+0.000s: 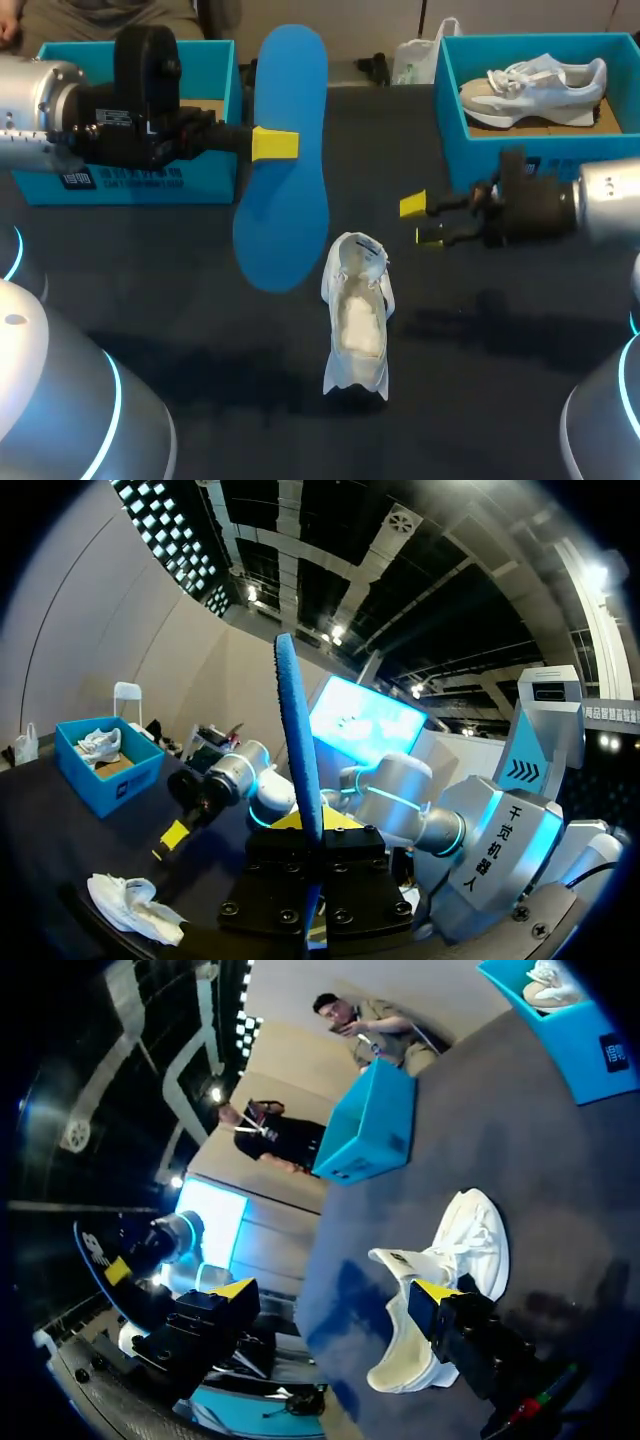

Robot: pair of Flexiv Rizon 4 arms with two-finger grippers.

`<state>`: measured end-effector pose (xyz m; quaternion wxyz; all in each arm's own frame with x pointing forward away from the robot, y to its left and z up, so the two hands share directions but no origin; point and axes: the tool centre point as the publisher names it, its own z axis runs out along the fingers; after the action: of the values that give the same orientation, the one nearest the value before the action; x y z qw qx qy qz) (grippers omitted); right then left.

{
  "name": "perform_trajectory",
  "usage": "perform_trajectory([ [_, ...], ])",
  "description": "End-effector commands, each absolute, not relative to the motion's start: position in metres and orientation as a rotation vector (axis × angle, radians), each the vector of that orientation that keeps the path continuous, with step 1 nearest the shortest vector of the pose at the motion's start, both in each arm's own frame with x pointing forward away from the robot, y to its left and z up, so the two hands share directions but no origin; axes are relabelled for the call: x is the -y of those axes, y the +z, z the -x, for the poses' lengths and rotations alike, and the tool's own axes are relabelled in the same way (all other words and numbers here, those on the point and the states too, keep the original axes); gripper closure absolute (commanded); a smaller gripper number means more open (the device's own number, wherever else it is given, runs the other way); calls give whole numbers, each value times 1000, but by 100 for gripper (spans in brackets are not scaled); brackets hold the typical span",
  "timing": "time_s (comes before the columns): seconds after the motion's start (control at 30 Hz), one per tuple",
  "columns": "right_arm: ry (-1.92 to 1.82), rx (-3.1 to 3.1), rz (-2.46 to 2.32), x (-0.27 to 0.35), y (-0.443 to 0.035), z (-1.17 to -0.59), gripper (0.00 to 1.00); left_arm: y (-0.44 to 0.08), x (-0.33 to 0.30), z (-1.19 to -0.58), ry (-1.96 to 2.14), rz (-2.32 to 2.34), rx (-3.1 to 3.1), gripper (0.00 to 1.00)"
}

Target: Take the shoe out of the shoebox, open the shoe tongue, remove and reinsert the insole, then place the shoe into the shoebox

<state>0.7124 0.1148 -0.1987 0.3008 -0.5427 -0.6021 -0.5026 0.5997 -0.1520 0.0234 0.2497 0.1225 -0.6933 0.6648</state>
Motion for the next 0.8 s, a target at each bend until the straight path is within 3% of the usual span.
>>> perform_trajectory([
  [0.03,-1230,1608,1436,-110,-174,-721,0,23,154,-601,1811,-331,1886,100],
  [0.53,-1197,1505,1367,-116,-152,-727,0,22,155,-614,1910,-233,1930,100],
  [0.7,-1197,1505,1367,-116,-152,-727,0,21,151,-629,2107,53,1979,100],
  [0.8,-1197,1505,1367,-116,-152,-727,0,8,151,-635,2371,543,2124,100],
])
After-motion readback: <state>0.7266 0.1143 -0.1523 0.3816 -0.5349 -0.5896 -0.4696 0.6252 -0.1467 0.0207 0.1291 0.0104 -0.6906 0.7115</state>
